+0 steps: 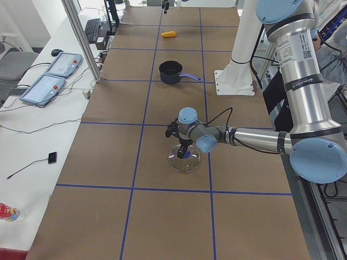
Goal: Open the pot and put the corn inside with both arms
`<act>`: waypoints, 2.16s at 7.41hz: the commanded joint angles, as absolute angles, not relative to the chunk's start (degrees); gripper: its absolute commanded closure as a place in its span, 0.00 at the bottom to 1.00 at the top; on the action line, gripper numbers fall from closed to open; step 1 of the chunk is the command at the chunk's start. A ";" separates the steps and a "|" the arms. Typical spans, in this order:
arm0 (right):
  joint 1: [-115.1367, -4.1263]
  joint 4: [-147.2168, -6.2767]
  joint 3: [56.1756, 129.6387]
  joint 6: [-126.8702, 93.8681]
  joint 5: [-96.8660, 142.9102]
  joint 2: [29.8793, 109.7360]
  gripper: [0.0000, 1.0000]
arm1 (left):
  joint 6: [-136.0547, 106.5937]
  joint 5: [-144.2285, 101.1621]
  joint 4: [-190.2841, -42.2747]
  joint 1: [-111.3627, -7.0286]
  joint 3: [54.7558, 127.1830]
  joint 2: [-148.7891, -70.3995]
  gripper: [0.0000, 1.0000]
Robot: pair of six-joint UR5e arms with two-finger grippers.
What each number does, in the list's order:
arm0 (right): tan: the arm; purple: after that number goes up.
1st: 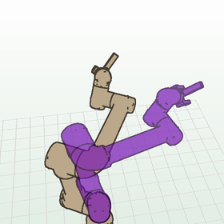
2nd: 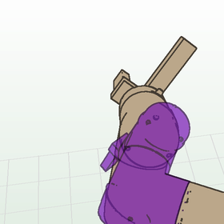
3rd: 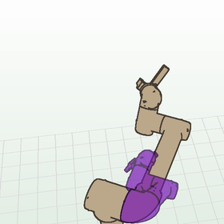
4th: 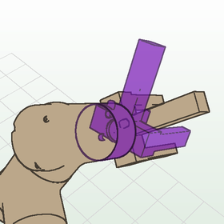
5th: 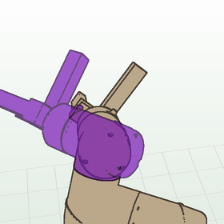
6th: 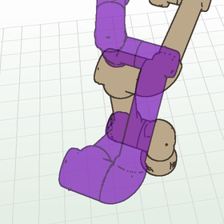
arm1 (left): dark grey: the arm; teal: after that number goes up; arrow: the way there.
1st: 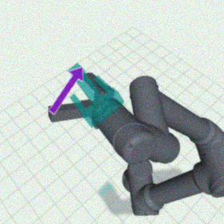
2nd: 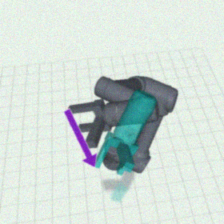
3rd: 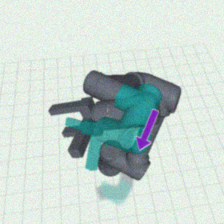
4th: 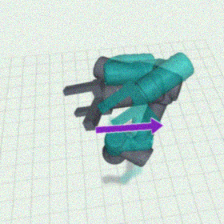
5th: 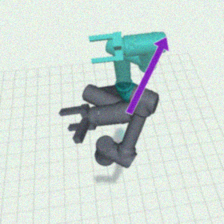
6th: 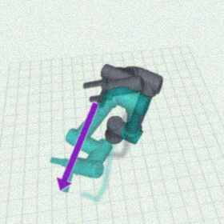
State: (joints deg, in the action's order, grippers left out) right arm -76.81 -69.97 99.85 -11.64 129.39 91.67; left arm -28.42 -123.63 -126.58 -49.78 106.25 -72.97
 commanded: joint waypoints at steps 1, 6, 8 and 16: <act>-75.94 -69.96 100.19 -13.35 129.46 91.67 0.00 | -27.08 -126.47 -120.36 -61.20 107.92 -73.74 0.02; -72.53 -69.87 100.89 -16.77 129.29 91.76 0.00 | 8.87 -131.36 -87.40 -86.01 106.27 -81.83 0.01; -66.83 -66.30 102.82 -26.40 127.11 92.80 0.00 | 9.05 -131.92 -90.94 -91.03 99.33 -81.91 0.01; -54.40 -38.41 84.82 -39.99 112.15 93.08 0.86 | 9.05 -131.84 -93.60 -91.05 99.14 -81.83 0.01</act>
